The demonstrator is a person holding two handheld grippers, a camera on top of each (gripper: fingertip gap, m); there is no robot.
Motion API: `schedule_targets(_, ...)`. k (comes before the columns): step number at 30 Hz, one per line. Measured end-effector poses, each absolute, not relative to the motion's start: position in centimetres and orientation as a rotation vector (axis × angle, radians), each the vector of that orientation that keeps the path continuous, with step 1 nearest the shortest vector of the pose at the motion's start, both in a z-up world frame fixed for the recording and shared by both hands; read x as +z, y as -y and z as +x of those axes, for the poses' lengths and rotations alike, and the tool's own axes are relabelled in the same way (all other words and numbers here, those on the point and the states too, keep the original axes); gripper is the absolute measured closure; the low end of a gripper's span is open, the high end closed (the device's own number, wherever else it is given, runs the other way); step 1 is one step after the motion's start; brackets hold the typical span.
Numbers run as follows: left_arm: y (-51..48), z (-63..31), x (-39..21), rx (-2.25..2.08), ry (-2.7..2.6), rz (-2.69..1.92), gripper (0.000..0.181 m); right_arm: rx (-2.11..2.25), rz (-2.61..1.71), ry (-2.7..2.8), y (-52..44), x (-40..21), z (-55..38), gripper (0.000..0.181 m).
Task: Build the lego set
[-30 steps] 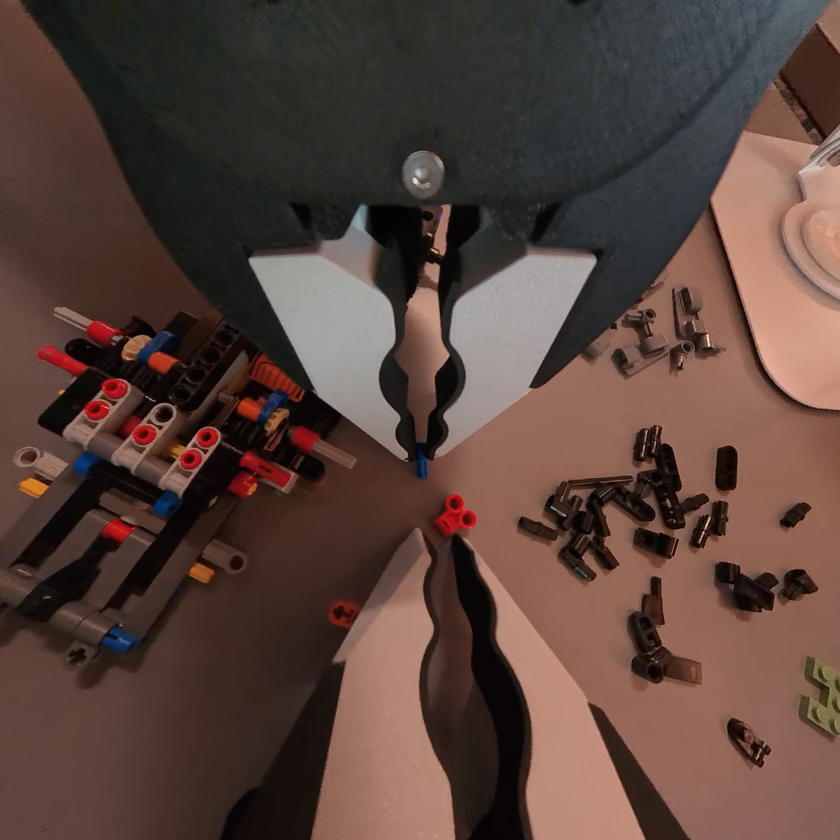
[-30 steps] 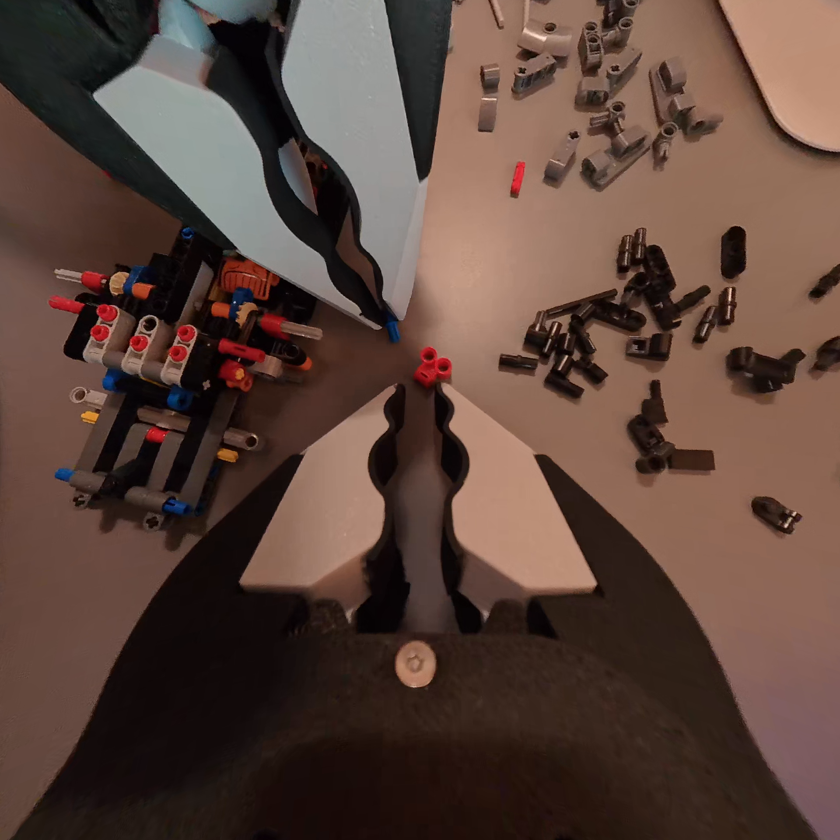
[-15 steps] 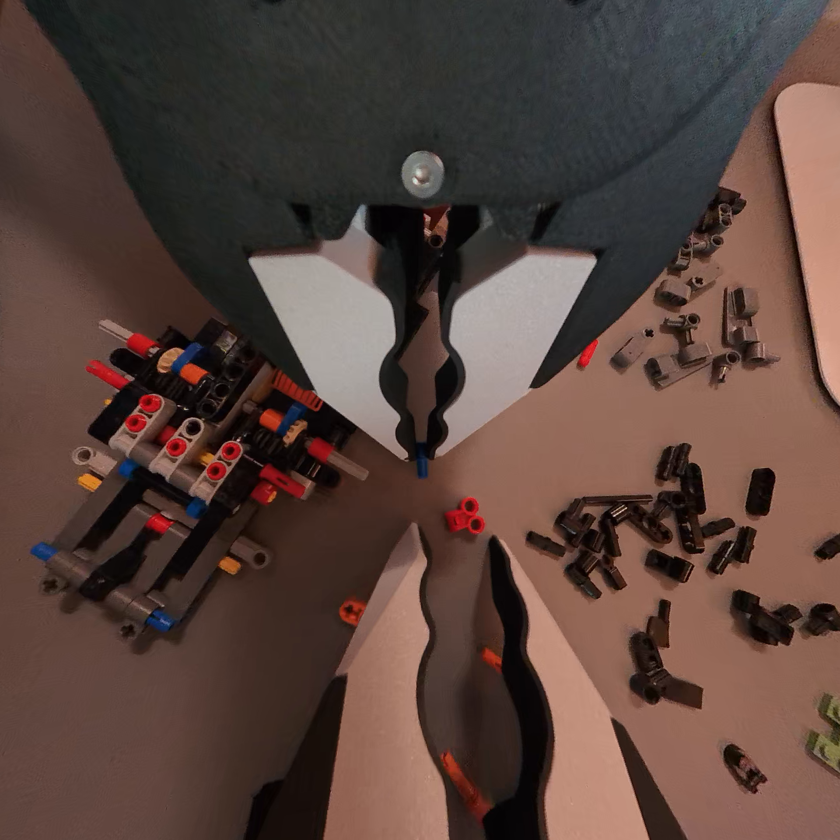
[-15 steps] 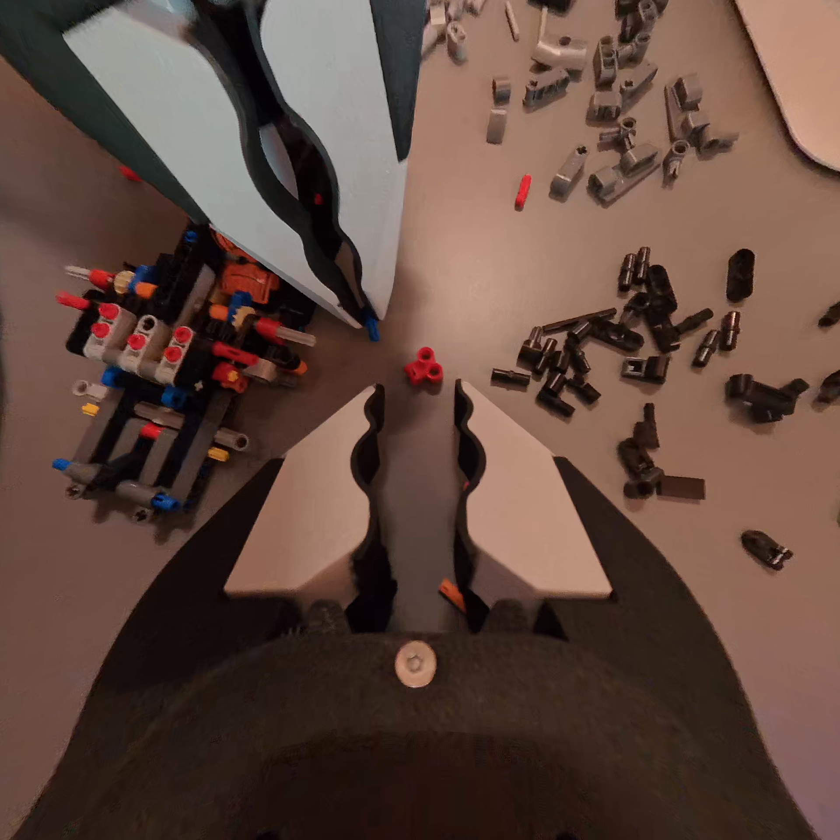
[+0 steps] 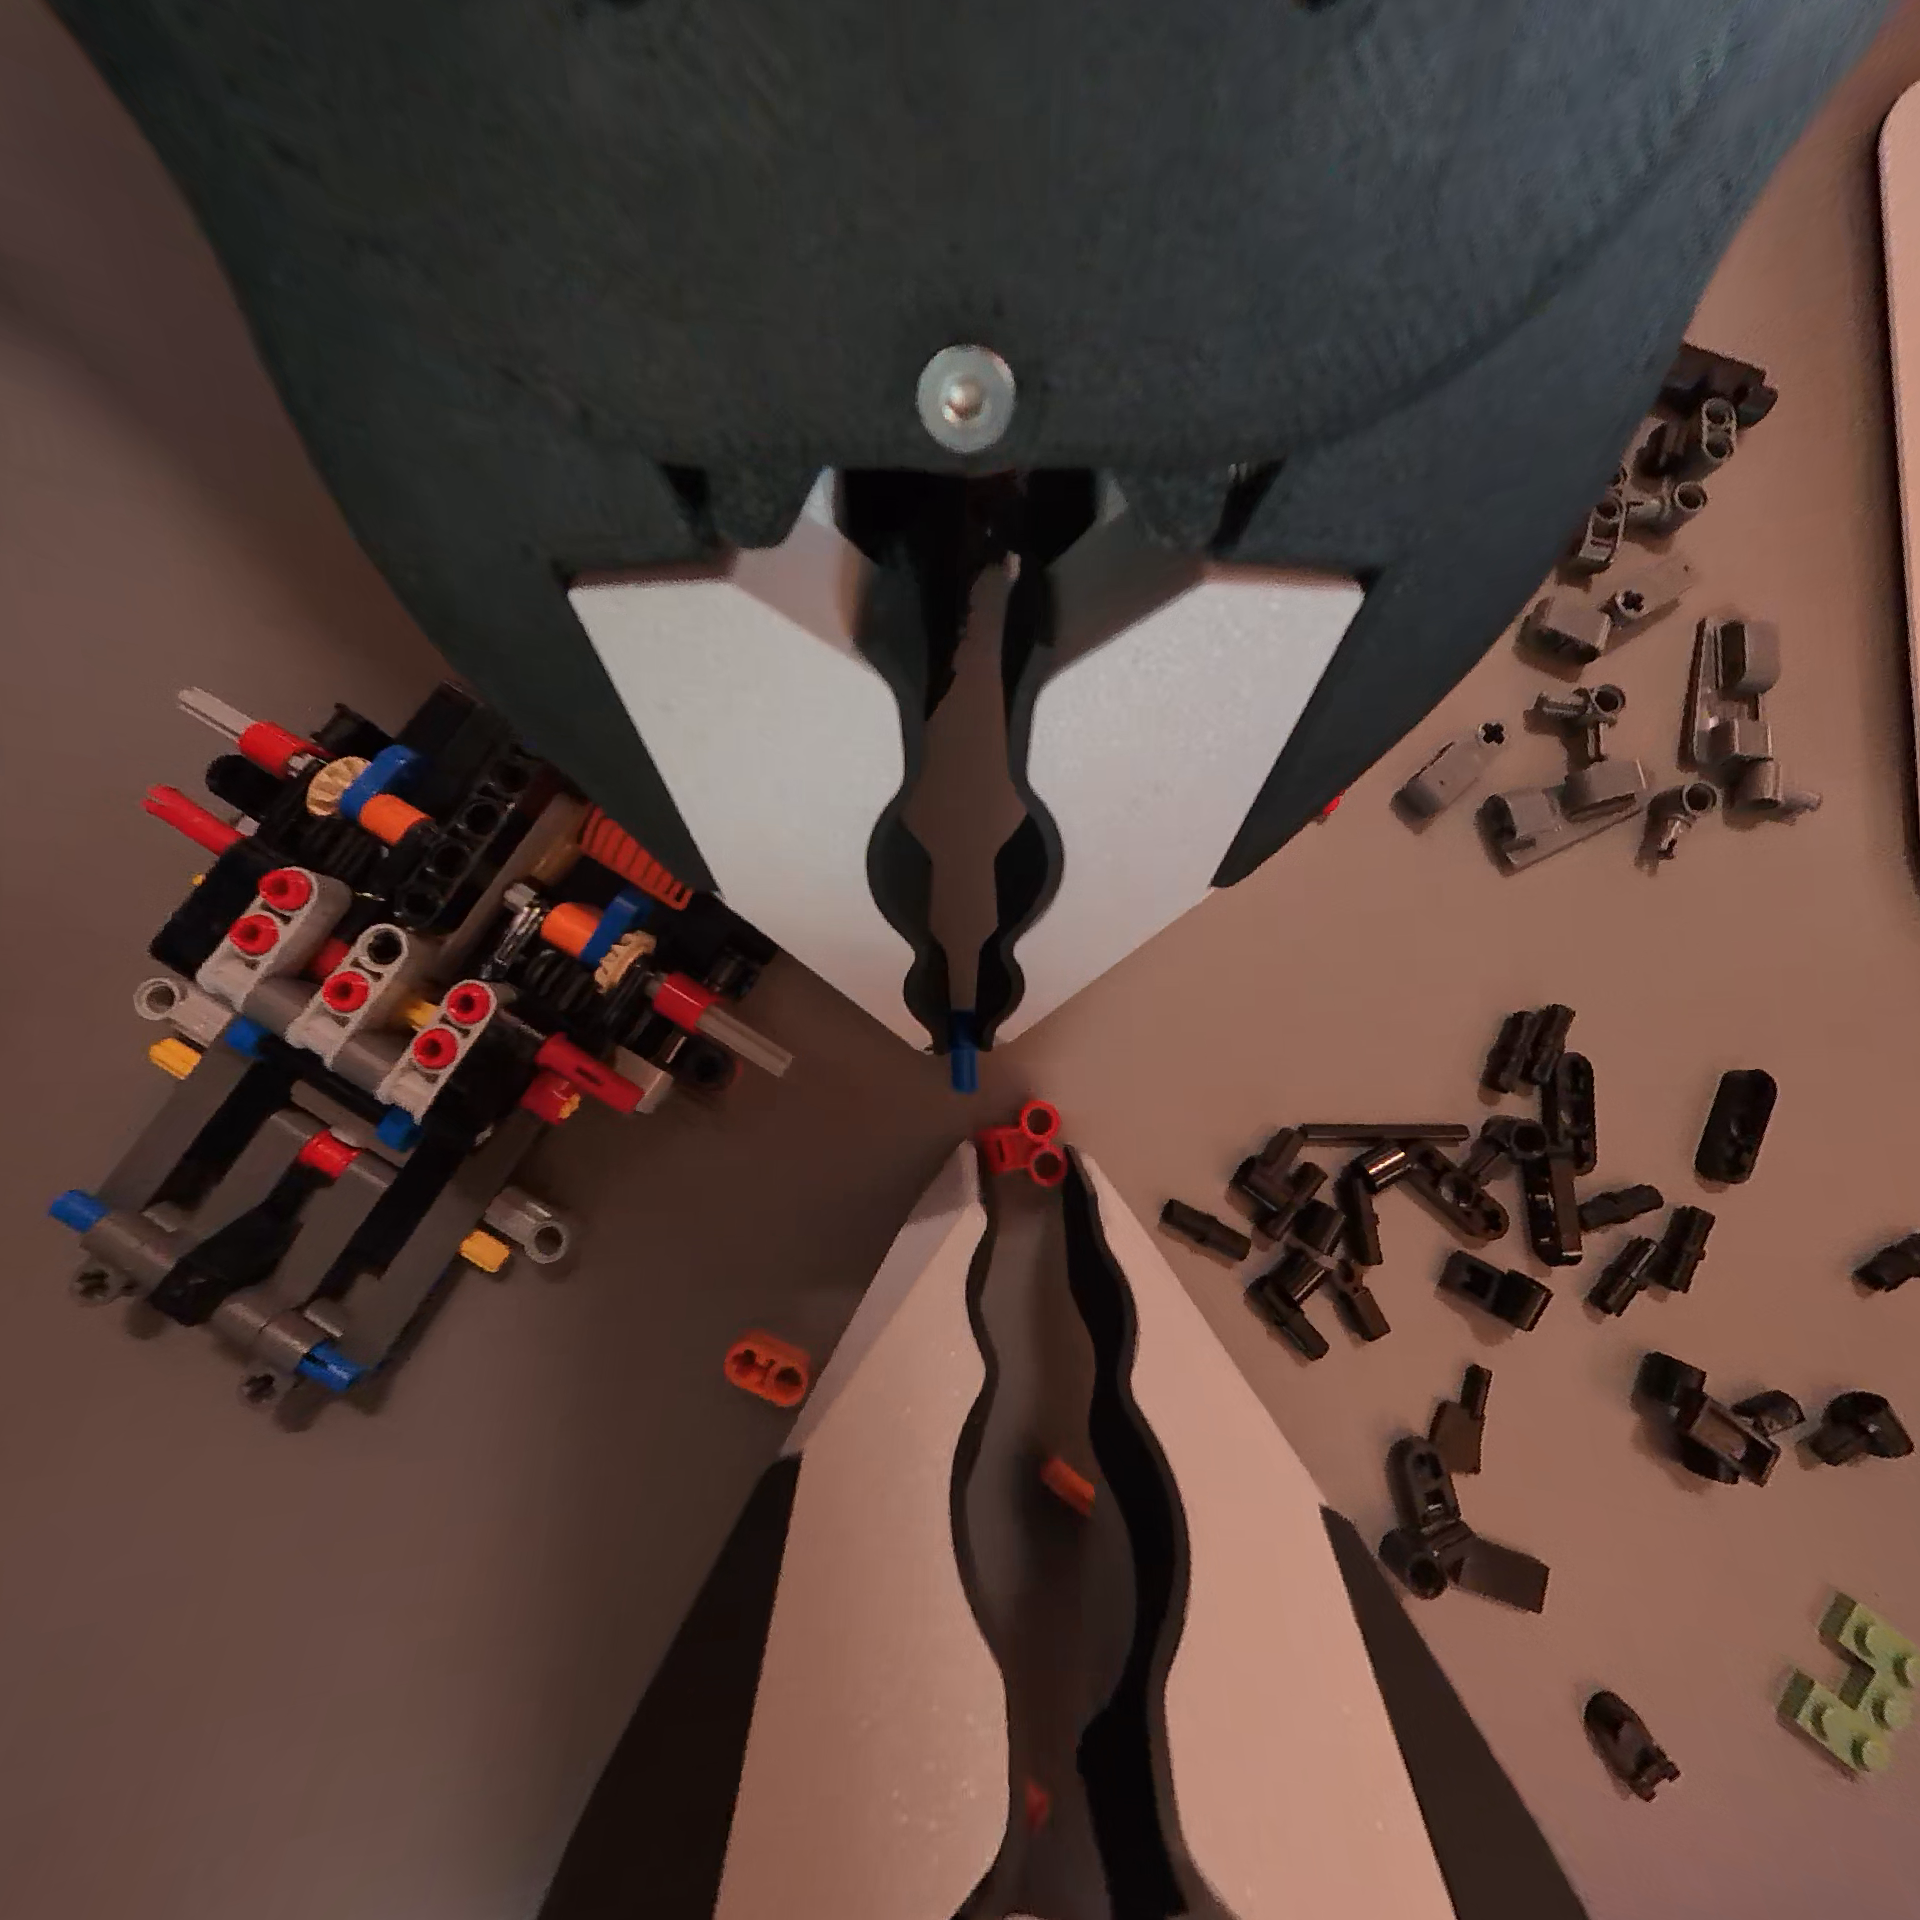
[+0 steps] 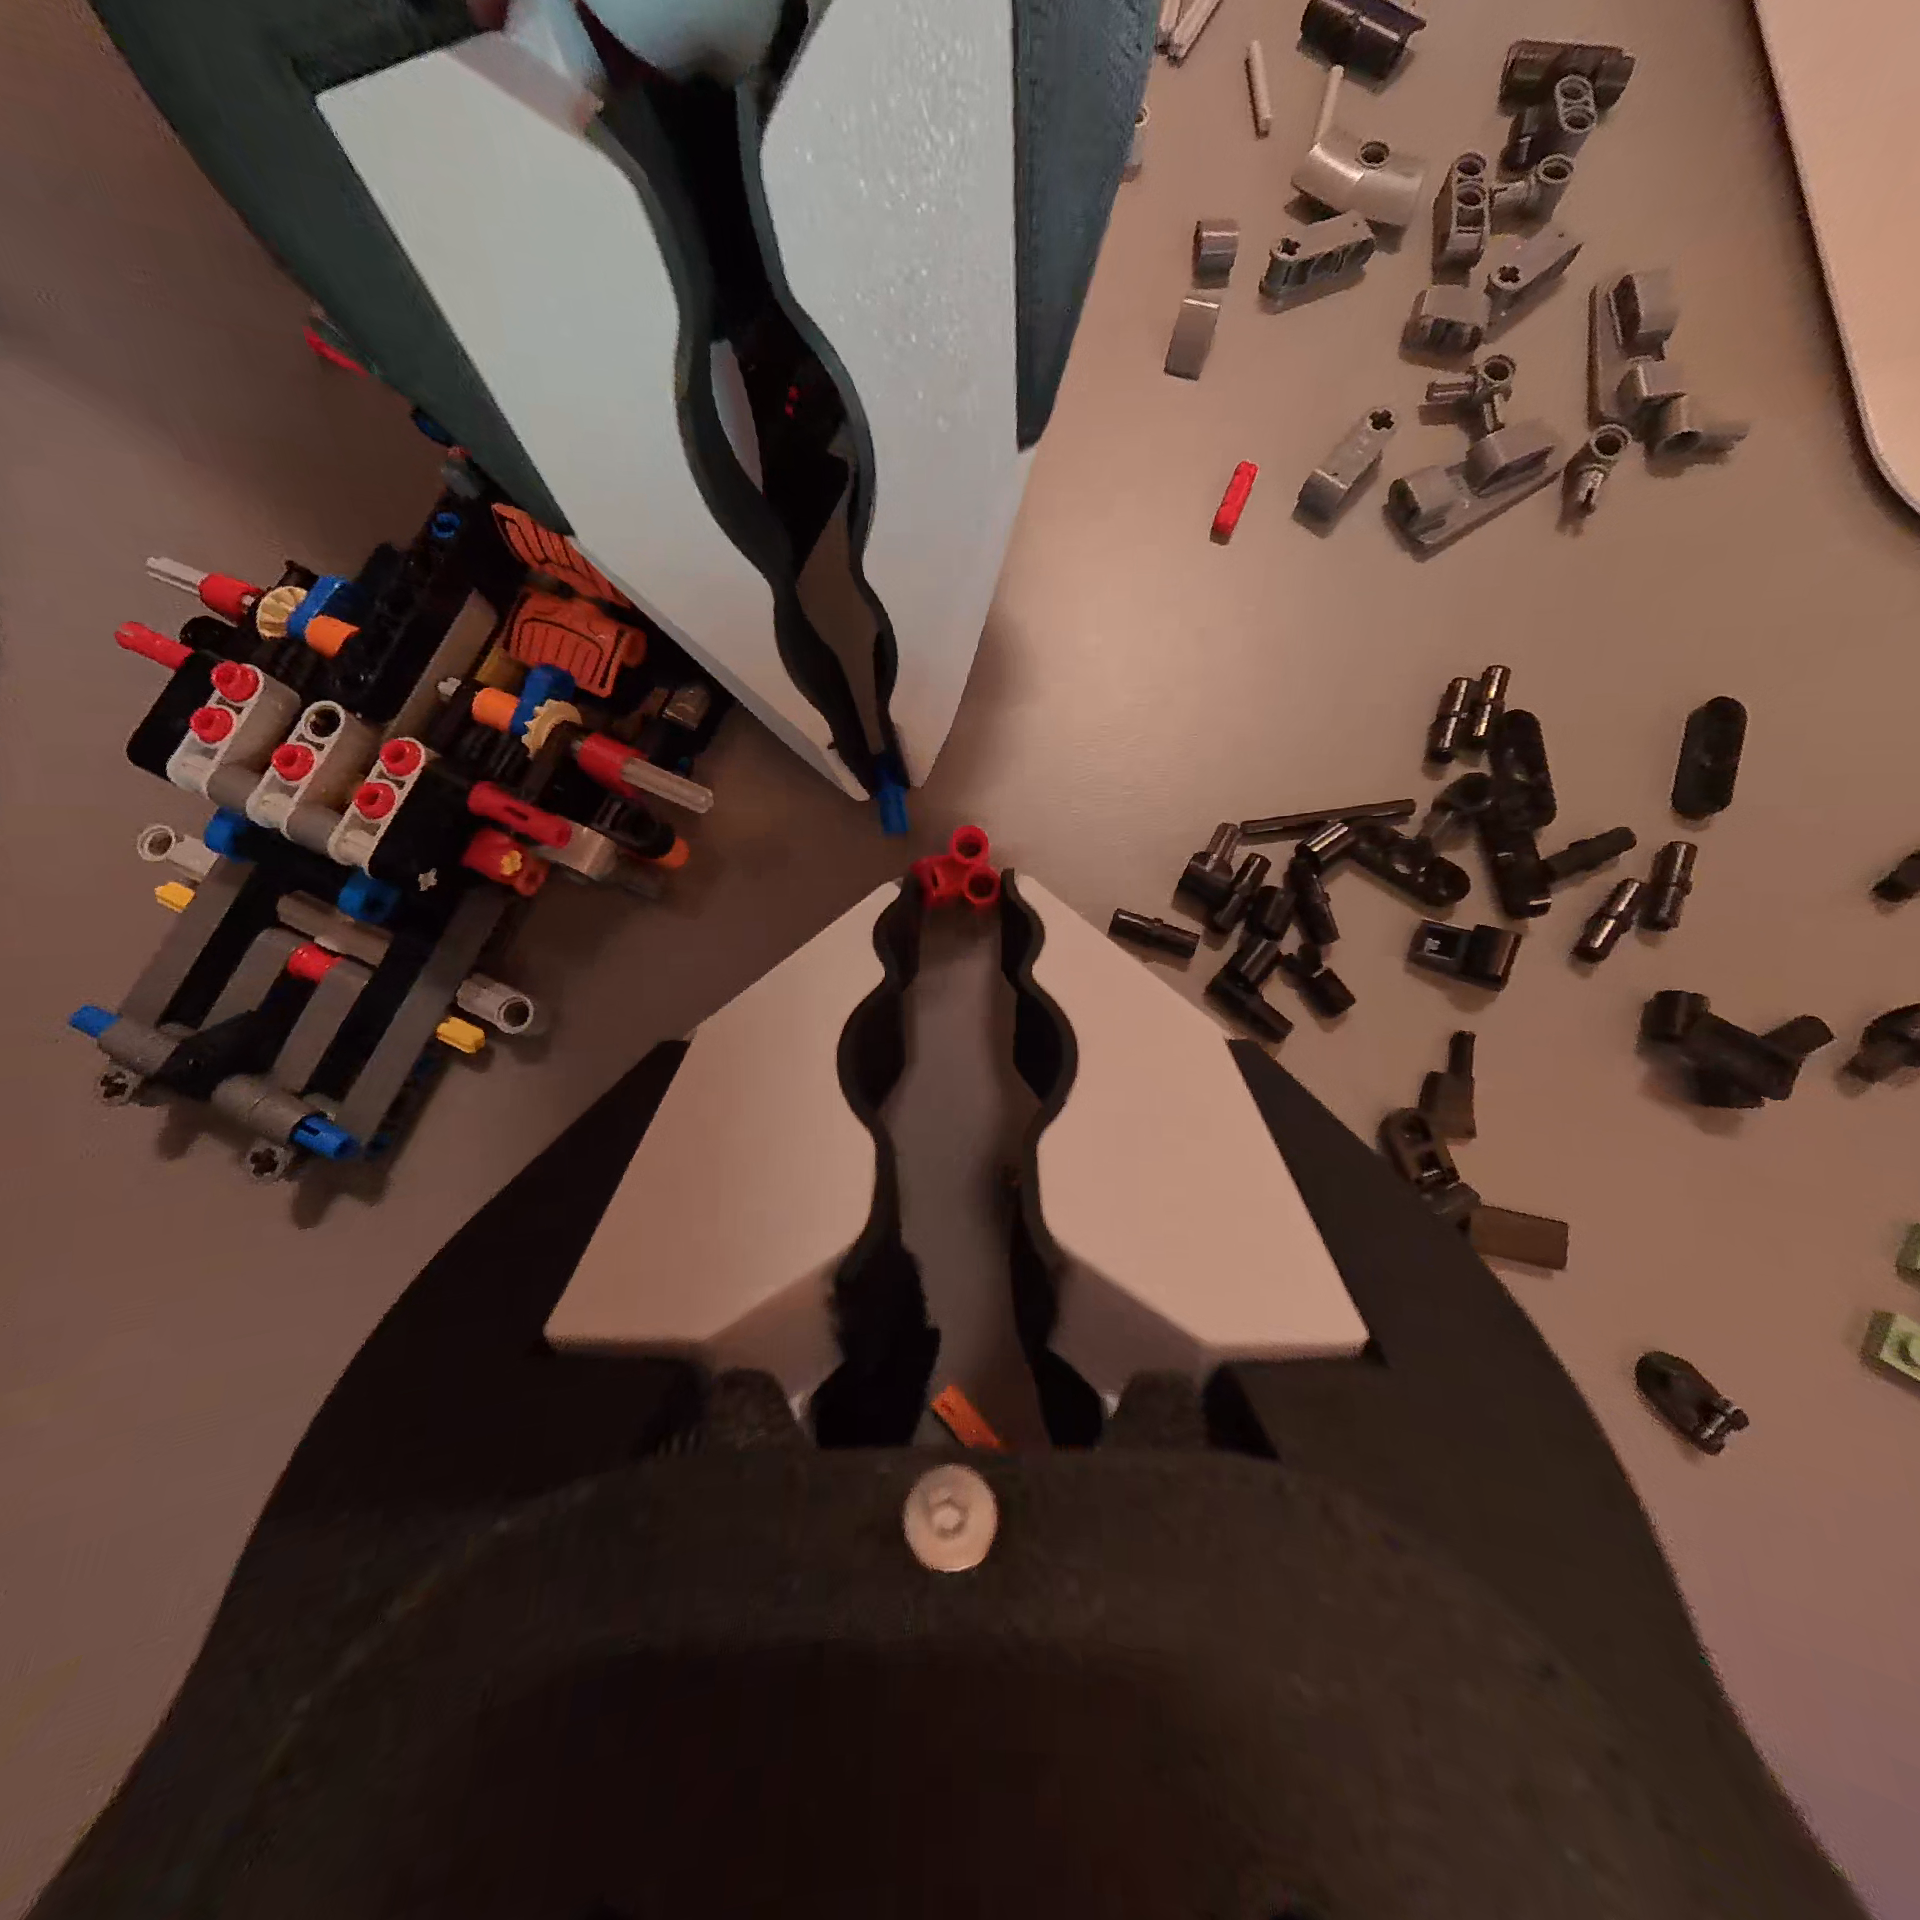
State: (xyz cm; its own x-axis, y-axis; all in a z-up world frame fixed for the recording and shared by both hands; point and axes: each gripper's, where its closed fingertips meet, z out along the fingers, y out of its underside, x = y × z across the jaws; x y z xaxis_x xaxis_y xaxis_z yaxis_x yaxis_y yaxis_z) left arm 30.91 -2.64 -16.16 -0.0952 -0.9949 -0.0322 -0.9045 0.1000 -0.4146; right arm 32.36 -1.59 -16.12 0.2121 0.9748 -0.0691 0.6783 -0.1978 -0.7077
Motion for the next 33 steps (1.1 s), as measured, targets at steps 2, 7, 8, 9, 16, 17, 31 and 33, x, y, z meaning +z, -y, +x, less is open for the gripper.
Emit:
schedule_targets(2,2.5,31.1,-16.1,-0.442,-2.063,-1.873,0.177,0.712,-1.94,1.52,1.6,-16.1,32.3,0.169)
schedule_targets(7,2.1,31.5,-15.4,-0.503,-1.999,-1.878,0.177,0.76,-1.905,1.467,1.5,-15.4,32.2,0.169)
schedule_targets(8,2.1,31.6,-15.2,-0.515,-1.987,-1.874,0.177,0.768,-1.898,1.45,1.4,-15.1,32.3,0.169)
schedule_targets(9,2.0,31.6,-15.0,-0.52,-1.976,-1.872,0.177,0.784,-1.893,1.434,1.4,-14.9,32.3,0.169)
schedule_targets(16,1.8,31.8,-13.7,-0.58,-1.911,-1.854,0.177,0.821,-1.843,1.366,1.1,-13.3,32.4,0.169)
schedule_targets(17,1.8,31.8,-13.5,-0.587,-1.903,-1.858,0.177,0.803,-1.834,1.37,1.1,-13.2,32.4,0.169)
schedule_targets(31,1.6,31.7,-12.8,-0.652,-1.89,-1.995,0.178,0.406,-1.692,1.468,0.8,-12.4,31.8,0.169)
schedule_targets(33,1.6,31.8,-12.8,-0.647,-1.881,-1.993,0.178,0.418,-1.691,1.457,0.8,-12.2,31.8,0.17)
